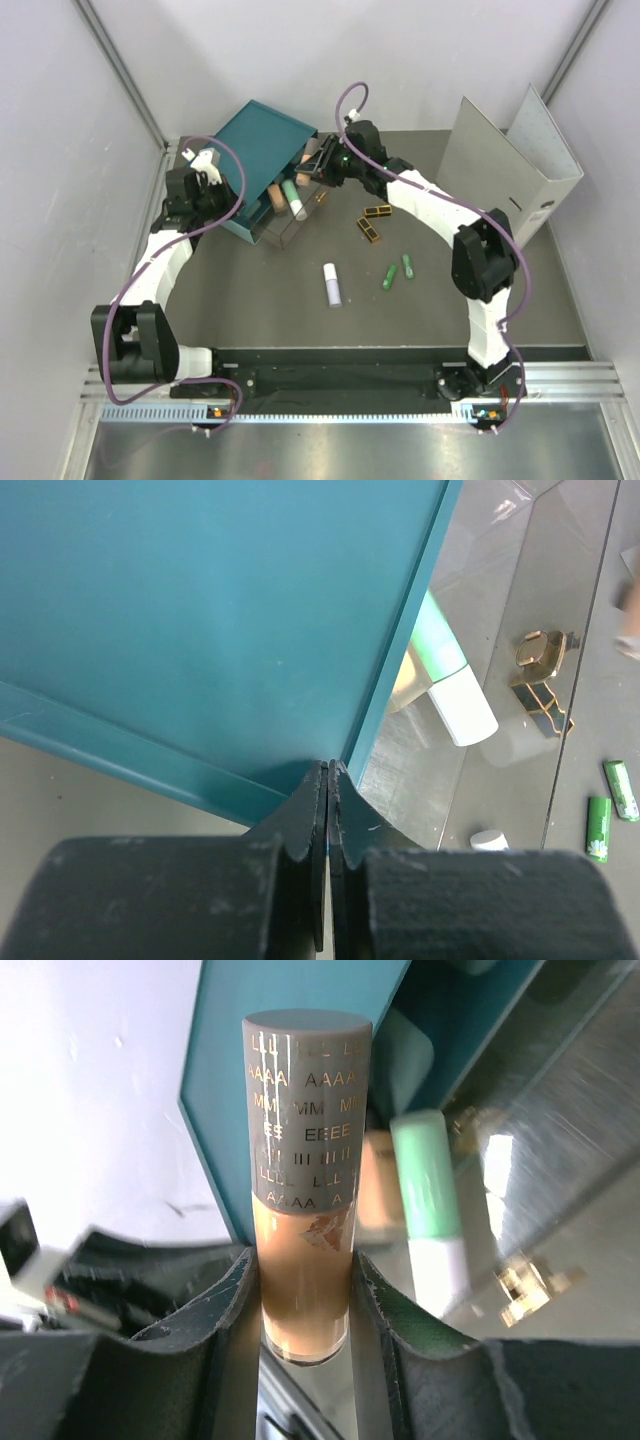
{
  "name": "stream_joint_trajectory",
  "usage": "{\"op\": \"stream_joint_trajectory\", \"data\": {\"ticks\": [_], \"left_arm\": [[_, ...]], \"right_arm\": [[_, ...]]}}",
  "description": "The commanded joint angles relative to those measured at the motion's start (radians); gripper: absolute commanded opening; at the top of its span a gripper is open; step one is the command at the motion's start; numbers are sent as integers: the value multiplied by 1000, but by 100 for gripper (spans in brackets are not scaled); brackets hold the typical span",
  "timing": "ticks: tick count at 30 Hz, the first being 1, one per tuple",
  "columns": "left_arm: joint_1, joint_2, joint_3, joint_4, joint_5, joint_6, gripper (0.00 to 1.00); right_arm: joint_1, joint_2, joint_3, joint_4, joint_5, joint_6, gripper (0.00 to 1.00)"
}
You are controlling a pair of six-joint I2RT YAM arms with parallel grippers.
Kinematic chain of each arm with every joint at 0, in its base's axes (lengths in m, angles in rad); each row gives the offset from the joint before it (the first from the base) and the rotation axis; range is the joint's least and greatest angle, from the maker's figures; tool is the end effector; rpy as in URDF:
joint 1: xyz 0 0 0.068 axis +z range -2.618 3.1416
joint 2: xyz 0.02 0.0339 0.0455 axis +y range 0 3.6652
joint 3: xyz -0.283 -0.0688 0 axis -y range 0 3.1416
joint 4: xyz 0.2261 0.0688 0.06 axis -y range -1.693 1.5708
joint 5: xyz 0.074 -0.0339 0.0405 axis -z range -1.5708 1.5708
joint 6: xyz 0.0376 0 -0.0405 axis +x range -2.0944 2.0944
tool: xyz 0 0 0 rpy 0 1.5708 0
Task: Organize the makeup
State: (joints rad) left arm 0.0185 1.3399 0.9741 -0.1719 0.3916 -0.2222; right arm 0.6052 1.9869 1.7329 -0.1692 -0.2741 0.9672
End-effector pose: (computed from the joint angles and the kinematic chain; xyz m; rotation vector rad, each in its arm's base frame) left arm 0.2815 -0.0091 0.3084 -0.0172 2.1082 -0.5344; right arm 0.3797 0.2751 0.3284 0.2040 2.2092 1.2261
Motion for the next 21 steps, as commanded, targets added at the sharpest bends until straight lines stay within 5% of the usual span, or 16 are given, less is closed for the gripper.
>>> {"op": "stream_joint_trajectory", "data": {"ticks": [1, 8, 13, 21], "left_arm": [[-15, 18, -51, -227, 27, 6, 0], [-14, 2, -54, -225, 15, -2, 0], [-15, 1, -61, -224, 13, -3, 0], [-15, 5, -55, -230, 12, 6, 0]], "right_arm": [[-10, 84, 105, 114, -7, 169, 5], [-8, 82, 70, 100, 98, 275, 16], [-12, 112, 108, 79, 87, 298, 43], [-22, 142, 132, 109, 21, 358, 47]]}}
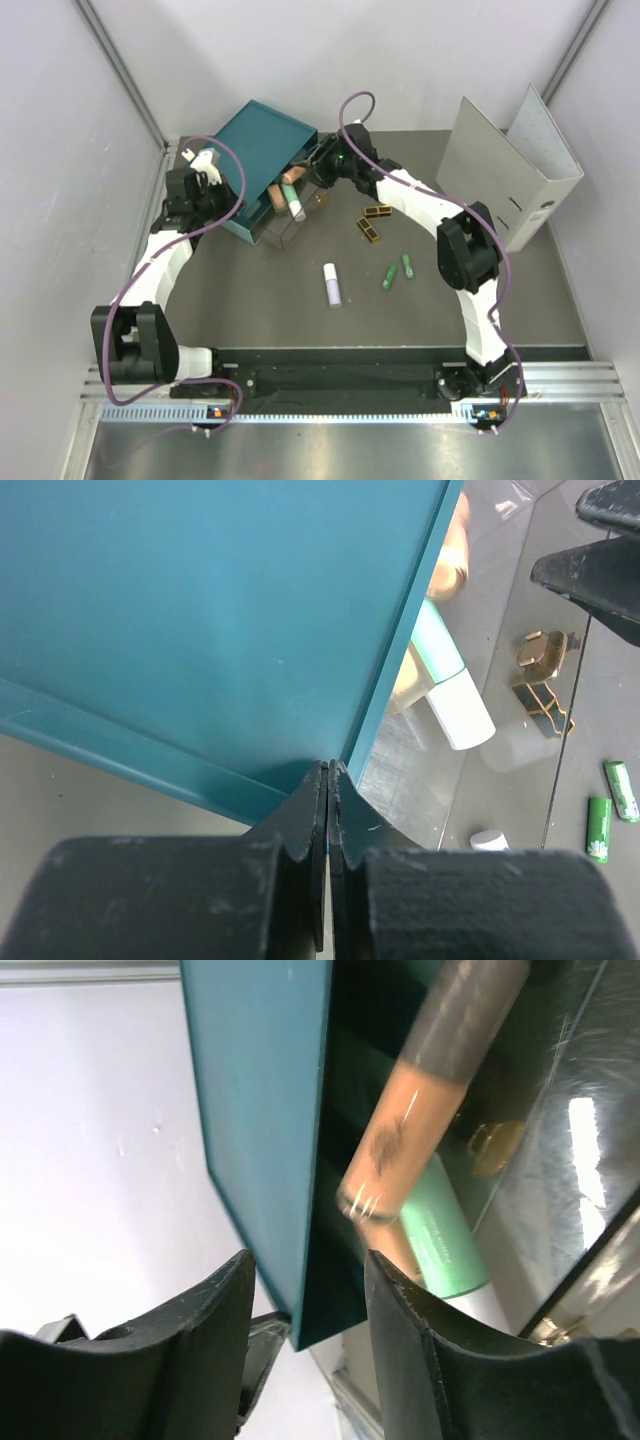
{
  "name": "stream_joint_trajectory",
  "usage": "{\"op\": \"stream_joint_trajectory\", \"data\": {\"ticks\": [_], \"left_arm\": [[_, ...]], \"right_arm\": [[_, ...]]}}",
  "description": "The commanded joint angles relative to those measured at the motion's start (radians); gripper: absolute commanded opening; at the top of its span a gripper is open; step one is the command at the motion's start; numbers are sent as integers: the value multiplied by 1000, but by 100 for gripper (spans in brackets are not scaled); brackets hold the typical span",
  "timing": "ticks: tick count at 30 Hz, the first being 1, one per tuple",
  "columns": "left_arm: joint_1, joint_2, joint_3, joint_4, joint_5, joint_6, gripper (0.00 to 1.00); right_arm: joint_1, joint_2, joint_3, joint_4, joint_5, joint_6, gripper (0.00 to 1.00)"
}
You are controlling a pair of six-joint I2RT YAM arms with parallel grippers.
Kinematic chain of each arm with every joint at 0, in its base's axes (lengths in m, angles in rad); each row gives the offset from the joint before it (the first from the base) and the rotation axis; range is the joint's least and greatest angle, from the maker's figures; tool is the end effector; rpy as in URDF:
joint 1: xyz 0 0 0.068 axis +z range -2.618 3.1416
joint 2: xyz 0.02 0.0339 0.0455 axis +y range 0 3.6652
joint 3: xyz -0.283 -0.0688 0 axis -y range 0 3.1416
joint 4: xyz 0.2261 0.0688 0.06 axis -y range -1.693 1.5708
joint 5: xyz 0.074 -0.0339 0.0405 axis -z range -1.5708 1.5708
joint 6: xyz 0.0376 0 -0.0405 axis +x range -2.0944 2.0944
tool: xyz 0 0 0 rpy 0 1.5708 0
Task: Organize the makeup
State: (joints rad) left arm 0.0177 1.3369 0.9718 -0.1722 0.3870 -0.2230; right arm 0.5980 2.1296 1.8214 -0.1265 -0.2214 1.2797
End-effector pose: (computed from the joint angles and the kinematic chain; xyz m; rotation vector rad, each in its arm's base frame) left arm 0.2807 -0.0092 0.3084 -0.0199 2.1082 -0.5304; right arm 0.4120 0.2906 0.2954 0.6130 2.2146 1.3308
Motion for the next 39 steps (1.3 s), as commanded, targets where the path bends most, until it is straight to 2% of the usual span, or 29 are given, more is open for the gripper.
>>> {"op": "stream_joint_trajectory", "data": {"ticks": [1, 5, 8, 10, 15, 20, 23, 27, 28, 31, 39], "left_arm": [[-15, 10, -48, -233, 15, 13, 0], [-16, 8, -44, -240, 13, 19, 0], [-15, 11, -44, -239, 16, 17, 0], [-15, 13, -45, -237, 21, 16, 0], [-13, 24, -41, -234, 30, 22, 0], [-15, 31, -39, -237, 35, 27, 0], [-15, 45, -44, -230, 41, 28, 0], [-15, 54, -45, -234, 49, 37, 0], [-15, 56, -45, -236, 46, 39, 0], [-15, 57, -44, -240, 41, 44, 0], [-15, 47, -38, -263, 44, 56, 0]], "right_arm": [[-17, -3, 45, 68, -35, 43, 48], [-30, -45, 42, 62, -58, 17, 48], [-40, -126, 42, 4, -87, -69, 48], [-44, -163, 55, -109, -102, -136, 48], [-17, -315, 24, -408, -69, -455, 48], [60, -477, -140, -649, 58, -715, 48], [137, -520, -266, -714, 114, -770, 49], [247, -519, -393, -722, 148, -770, 52], [262, -510, -424, -722, 152, -769, 56], [298, -455, -477, -707, 166, -757, 57], [338, -301, -510, -610, 191, -747, 57]]}}
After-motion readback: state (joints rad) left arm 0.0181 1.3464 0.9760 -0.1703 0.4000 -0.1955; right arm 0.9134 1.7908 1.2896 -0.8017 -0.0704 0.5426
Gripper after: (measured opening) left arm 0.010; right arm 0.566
